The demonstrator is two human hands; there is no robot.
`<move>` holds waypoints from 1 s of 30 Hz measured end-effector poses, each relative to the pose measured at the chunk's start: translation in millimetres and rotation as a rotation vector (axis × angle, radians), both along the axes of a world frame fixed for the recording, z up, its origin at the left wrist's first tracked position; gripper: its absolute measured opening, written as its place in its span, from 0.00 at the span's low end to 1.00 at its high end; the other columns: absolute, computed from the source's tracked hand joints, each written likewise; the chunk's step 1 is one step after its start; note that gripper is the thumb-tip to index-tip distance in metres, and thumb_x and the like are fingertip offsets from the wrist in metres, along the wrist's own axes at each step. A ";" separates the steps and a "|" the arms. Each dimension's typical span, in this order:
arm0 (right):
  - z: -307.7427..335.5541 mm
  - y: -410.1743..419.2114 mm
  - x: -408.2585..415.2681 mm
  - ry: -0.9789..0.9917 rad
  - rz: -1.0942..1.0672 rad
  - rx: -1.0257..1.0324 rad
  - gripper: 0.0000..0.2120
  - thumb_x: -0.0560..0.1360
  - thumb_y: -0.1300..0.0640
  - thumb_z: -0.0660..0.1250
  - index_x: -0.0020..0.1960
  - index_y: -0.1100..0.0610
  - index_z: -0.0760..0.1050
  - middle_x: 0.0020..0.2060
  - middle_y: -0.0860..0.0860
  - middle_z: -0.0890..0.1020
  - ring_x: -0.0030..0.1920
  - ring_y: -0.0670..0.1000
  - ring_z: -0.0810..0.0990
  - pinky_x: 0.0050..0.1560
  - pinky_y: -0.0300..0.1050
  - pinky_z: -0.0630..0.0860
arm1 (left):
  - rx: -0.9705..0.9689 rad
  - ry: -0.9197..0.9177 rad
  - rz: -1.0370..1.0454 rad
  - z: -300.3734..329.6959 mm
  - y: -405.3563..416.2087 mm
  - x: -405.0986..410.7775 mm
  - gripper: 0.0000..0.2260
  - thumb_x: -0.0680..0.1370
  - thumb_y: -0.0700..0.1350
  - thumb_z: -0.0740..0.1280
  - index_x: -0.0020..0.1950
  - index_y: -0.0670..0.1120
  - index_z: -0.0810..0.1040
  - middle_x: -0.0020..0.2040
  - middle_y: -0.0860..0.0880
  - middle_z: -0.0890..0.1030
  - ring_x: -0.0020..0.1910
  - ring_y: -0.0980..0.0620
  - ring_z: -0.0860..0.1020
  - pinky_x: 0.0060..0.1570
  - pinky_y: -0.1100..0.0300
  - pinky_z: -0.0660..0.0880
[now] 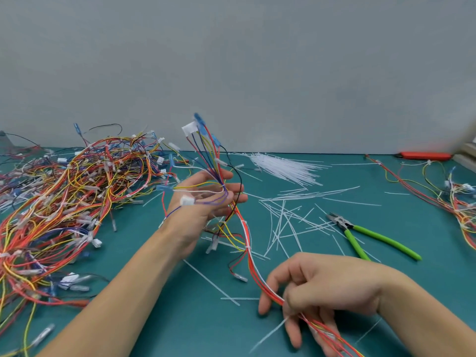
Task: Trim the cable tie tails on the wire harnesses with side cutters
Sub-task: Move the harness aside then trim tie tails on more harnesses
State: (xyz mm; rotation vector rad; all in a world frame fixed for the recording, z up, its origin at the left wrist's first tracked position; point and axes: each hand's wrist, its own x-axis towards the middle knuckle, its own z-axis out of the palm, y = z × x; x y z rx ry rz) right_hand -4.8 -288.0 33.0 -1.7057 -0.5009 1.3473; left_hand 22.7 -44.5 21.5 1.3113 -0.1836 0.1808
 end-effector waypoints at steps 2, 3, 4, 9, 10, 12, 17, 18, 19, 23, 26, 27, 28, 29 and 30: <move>0.7 0.3 -0.4 -0.001 -0.011 0.000 0.18 0.75 0.68 0.59 0.62 0.60 0.77 0.43 0.60 0.85 0.26 0.51 0.83 0.27 0.40 0.80 | 0.027 -0.065 0.015 2.7 1.1 -0.5 0.13 0.75 0.32 0.72 0.52 0.50 0.84 0.51 0.39 0.87 0.50 0.42 0.87 0.43 0.61 0.80; 1.0 0.5 -0.7 -0.002 -0.015 0.000 0.18 0.75 0.68 0.59 0.62 0.60 0.77 0.43 0.60 0.85 0.26 0.51 0.83 0.27 0.40 0.80 | 0.050 -0.087 0.035 3.6 1.1 -0.4 0.14 0.76 0.31 0.70 0.53 0.49 0.84 0.51 0.39 0.87 0.49 0.44 0.87 0.44 0.61 0.80; 1.4 0.7 -0.9 -0.003 -0.019 0.000 0.18 0.75 0.68 0.59 0.62 0.60 0.77 0.43 0.60 0.85 0.26 0.51 0.83 0.27 0.40 0.80 | 0.069 -0.105 0.054 4.5 1.0 -0.4 0.13 0.76 0.32 0.70 0.54 0.48 0.84 0.50 0.40 0.88 0.50 0.47 0.86 0.46 0.62 0.80; 2.8 0.9 -0.9 -0.001 -0.046 0.010 0.19 0.75 0.68 0.57 0.63 0.60 0.76 0.44 0.62 0.85 0.27 0.51 0.83 0.27 0.40 0.80 | -0.132 -0.093 0.026 10.2 1.9 -1.5 0.15 0.73 0.37 0.72 0.57 0.51 0.86 0.55 0.38 0.86 0.50 0.42 0.86 0.46 0.58 0.81; 2.6 0.7 -0.8 0.002 -0.053 0.010 0.19 0.75 0.68 0.57 0.63 0.60 0.76 0.44 0.62 0.85 0.27 0.51 0.83 0.27 0.40 0.80 | -0.192 -0.077 0.002 11.6 2.6 -1.6 0.15 0.73 0.36 0.71 0.57 0.50 0.85 0.56 0.37 0.86 0.50 0.41 0.86 0.46 0.57 0.82; 2.0 0.9 -0.6 0.011 -0.064 0.011 0.19 0.75 0.67 0.58 0.63 0.60 0.75 0.45 0.62 0.85 0.28 0.52 0.83 0.27 0.40 0.80 | -0.282 -0.047 -0.042 13.0 4.0 -1.8 0.16 0.73 0.35 0.70 0.55 0.50 0.86 0.57 0.37 0.85 0.50 0.40 0.87 0.46 0.56 0.82; 0.4 -0.4 1.7 0.006 -0.099 0.025 0.17 0.76 0.66 0.59 0.61 0.57 0.78 0.45 0.62 0.85 0.28 0.53 0.84 0.27 0.40 0.80 | -0.447 0.058 -0.092 13.3 6.7 -1.6 0.14 0.73 0.35 0.69 0.50 0.51 0.87 0.52 0.44 0.87 0.50 0.45 0.87 0.45 0.59 0.83; 0.5 -1.1 2.2 0.005 -0.105 0.031 0.17 0.76 0.65 0.60 0.61 0.56 0.78 0.44 0.62 0.85 0.28 0.53 0.84 0.27 0.40 0.79 | -0.483 0.082 -0.099 12.8 6.9 -1.2 0.14 0.73 0.35 0.69 0.52 0.50 0.86 0.51 0.45 0.87 0.50 0.45 0.87 0.45 0.59 0.83; 0.8 -1.6 2.7 0.003 -0.109 0.037 0.16 0.76 0.65 0.60 0.61 0.56 0.79 0.44 0.62 0.85 0.28 0.53 0.84 0.27 0.39 0.79 | -0.514 0.102 -0.105 12.1 6.9 -0.8 0.14 0.73 0.35 0.69 0.55 0.49 0.84 0.50 0.46 0.87 0.49 0.46 0.87 0.45 0.59 0.83; 1.5 -2.7 2.0 0.010 -0.095 0.079 0.14 0.78 0.63 0.62 0.61 0.55 0.79 0.46 0.62 0.85 0.29 0.53 0.84 0.28 0.39 0.80 | -0.549 0.161 -0.120 10.8 5.8 -1.4 0.17 0.73 0.37 0.68 0.60 0.48 0.80 0.45 0.50 0.86 0.44 0.51 0.87 0.40 0.61 0.83; 1.1 -3.9 0.7 0.030 -0.072 0.118 0.11 0.80 0.60 0.65 0.63 0.57 0.77 0.45 0.62 0.85 0.32 0.54 0.86 0.31 0.42 0.82 | -0.569 0.207 -0.170 10.0 7.8 -1.8 0.20 0.73 0.38 0.67 0.65 0.49 0.80 0.44 0.52 0.85 0.40 0.55 0.86 0.37 0.63 0.82; 0.4 -4.3 0.4 0.035 -0.073 0.131 0.11 0.81 0.59 0.65 0.63 0.58 0.77 0.44 0.61 0.85 0.34 0.55 0.86 0.33 0.43 0.83 | -0.578 0.220 -0.193 9.7 8.7 -1.5 0.21 0.74 0.38 0.67 0.66 0.49 0.80 0.44 0.52 0.85 0.39 0.55 0.86 0.36 0.64 0.82; -0.4 -4.9 0.4 0.038 -0.081 0.147 0.10 0.82 0.57 0.67 0.62 0.57 0.77 0.44 0.61 0.85 0.36 0.56 0.87 0.35 0.44 0.84 | -0.584 0.230 -0.213 9.3 9.6 -1.3 0.21 0.74 0.38 0.66 0.66 0.48 0.80 0.44 0.52 0.84 0.39 0.55 0.86 0.36 0.64 0.81; -0.9 -5.5 0.9 0.041 -0.099 0.164 0.10 0.82 0.56 0.68 0.62 0.56 0.77 0.43 0.61 0.85 0.38 0.57 0.87 0.38 0.45 0.84 | -0.584 0.235 -0.230 8.7 10.0 -0.9 0.20 0.74 0.37 0.66 0.66 0.48 0.81 0.44 0.52 0.84 0.38 0.56 0.85 0.36 0.65 0.81; -1.2 -6.6 1.9 0.042 -0.121 0.179 0.11 0.81 0.54 0.69 0.61 0.55 0.77 0.44 0.61 0.85 0.40 0.58 0.87 0.40 0.46 0.85 | -0.581 0.240 -0.240 7.9 10.4 -0.5 0.20 0.74 0.37 0.65 0.65 0.48 0.81 0.44 0.52 0.84 0.38 0.56 0.85 0.36 0.65 0.81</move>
